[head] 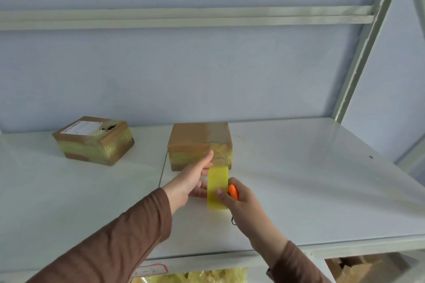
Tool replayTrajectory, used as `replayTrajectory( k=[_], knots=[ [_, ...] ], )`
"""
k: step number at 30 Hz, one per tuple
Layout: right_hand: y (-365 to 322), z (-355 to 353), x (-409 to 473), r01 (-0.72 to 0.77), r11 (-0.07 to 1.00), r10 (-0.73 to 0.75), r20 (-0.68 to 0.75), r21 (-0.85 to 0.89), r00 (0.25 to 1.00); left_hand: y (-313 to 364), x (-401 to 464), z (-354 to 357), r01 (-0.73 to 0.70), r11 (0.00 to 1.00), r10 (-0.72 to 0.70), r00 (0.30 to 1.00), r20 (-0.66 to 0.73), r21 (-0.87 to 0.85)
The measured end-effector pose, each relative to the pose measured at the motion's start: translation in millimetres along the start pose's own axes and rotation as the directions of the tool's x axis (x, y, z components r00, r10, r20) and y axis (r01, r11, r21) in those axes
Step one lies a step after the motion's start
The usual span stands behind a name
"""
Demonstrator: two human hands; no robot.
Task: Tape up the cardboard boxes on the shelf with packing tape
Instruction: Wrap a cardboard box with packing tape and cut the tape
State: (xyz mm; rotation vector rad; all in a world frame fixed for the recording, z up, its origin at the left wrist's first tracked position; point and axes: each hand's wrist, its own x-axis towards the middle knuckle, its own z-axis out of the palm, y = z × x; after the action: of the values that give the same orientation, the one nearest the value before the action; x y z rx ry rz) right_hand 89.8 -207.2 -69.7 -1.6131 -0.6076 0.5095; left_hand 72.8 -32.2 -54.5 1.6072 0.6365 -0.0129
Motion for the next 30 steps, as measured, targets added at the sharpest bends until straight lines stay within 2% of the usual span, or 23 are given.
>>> replayTrajectory(
  k=[3,7,8,11,13,17,22,26,28,29,30],
  knots=[
    [-2.7,-7.5,3.0,0.018,0.998,-0.020,-0.028,-0.068,0.999,11.1,5.9,6.8,0.089,0.984,-0.074,0.992,0.098,-0.157],
    [-21.7,-43.3,42.8,0.069,0.987,-0.109,-0.292,-0.146,0.950,13.8,8.4,8.9,0.071,0.954,-0.026,0.987,0.156,-0.292],
    [-28.7,-51.9,55.0,0.036,0.982,-0.090,-0.287,-0.186,0.954,13.6,8.4,8.9,0.065,0.946,-0.016,0.988,0.155,-0.317],
    [-45.2,-66.6,84.8,0.002,0.918,-0.048,-0.108,-0.396,0.993,13.1,8.8,11.4,0.078,0.936,-0.033,0.990,0.136,-0.344],
    [-52.7,-67.1,94.6,0.099,0.820,-0.114,0.008,-0.563,0.993,13.3,9.4,11.7,0.091,0.939,-0.053,0.991,0.122,-0.332],
    [-58.1,-67.7,101.8,0.333,0.467,-0.277,0.222,-0.819,0.935,12.8,12.4,10.1,0.073,0.959,-0.040,0.992,0.121,-0.275],
    [-49.9,-61.7,112.7,0.439,0.136,-0.351,0.371,-0.888,0.860,11.9,15.1,10.0,0.070,0.959,-0.037,0.992,0.123,-0.276],
    [-42.8,-60.6,119.6,0.403,-0.139,-0.252,0.426,-0.905,0.869,12.9,19.7,8.1,0.058,0.962,-0.027,0.993,0.116,-0.268],
    [-42.5,-70.0,118.7,0.395,-0.196,-0.142,0.425,-0.897,0.894,13.1,20.6,6.1,0.071,0.957,-0.040,0.993,0.114,-0.281],
    [-44.7,-76.4,118.1,0.391,-0.172,-0.114,0.413,-0.904,0.904,12.6,20.9,5.2,0.077,0.958,-0.046,0.992,0.117,-0.277],
    [-48.1,-82.8,118.1,0.387,-0.083,-0.128,0.394,-0.919,0.910,12.1,21.2,4.6,0.083,0.959,-0.051,0.991,0.123,-0.270]
  ],
)
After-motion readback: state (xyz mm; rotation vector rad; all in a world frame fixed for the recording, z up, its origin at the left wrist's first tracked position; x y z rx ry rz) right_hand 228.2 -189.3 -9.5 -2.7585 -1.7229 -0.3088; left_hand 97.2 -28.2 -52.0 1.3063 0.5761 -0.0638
